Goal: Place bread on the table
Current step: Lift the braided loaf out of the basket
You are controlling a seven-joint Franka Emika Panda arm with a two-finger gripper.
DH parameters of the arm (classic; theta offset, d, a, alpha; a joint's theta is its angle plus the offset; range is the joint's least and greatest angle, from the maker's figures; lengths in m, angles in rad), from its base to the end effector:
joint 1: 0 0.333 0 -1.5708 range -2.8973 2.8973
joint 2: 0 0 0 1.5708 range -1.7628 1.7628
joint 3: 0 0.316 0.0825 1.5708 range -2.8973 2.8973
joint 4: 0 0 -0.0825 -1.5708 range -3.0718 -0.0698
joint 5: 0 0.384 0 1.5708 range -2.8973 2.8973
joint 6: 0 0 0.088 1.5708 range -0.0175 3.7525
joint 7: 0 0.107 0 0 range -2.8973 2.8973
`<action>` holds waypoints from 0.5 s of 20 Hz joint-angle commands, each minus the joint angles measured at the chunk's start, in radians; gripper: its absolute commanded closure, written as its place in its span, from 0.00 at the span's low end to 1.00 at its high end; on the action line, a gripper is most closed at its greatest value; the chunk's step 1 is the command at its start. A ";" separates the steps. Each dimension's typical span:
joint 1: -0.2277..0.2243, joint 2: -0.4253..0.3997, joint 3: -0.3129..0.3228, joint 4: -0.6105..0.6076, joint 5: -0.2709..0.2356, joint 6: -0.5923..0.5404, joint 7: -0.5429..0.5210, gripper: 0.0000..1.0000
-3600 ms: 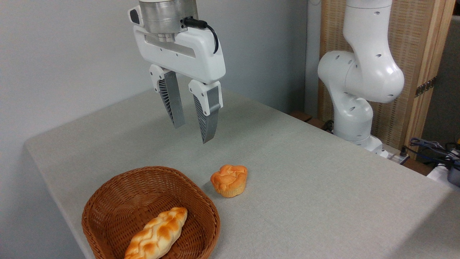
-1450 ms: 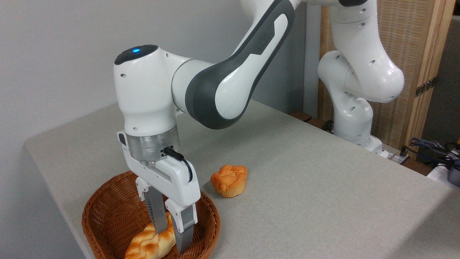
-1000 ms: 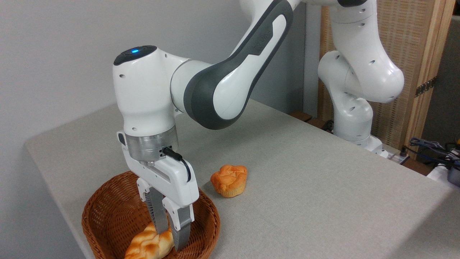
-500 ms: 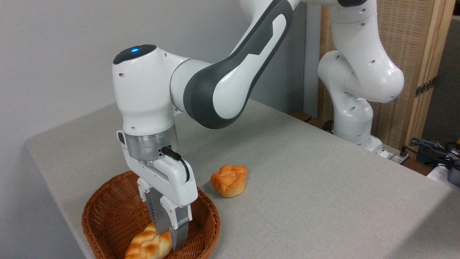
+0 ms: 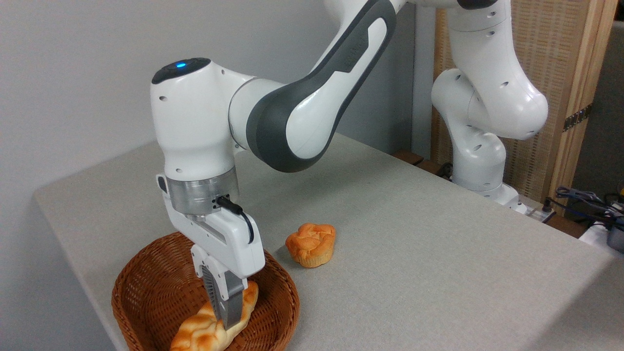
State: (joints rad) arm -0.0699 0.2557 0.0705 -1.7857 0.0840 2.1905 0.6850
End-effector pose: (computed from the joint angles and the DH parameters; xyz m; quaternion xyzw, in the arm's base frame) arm 0.6423 0.0003 0.4251 -0.9303 0.3564 -0.0552 0.0672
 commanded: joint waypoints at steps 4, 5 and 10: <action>0.004 -0.024 0.003 0.147 -0.006 -0.188 0.019 1.00; 0.002 -0.036 0.002 0.155 -0.016 -0.210 0.019 1.00; 0.002 -0.140 0.014 0.147 -0.072 -0.314 0.108 1.00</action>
State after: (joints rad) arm -0.0677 0.1903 0.0713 -1.6240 0.0368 1.9715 0.7017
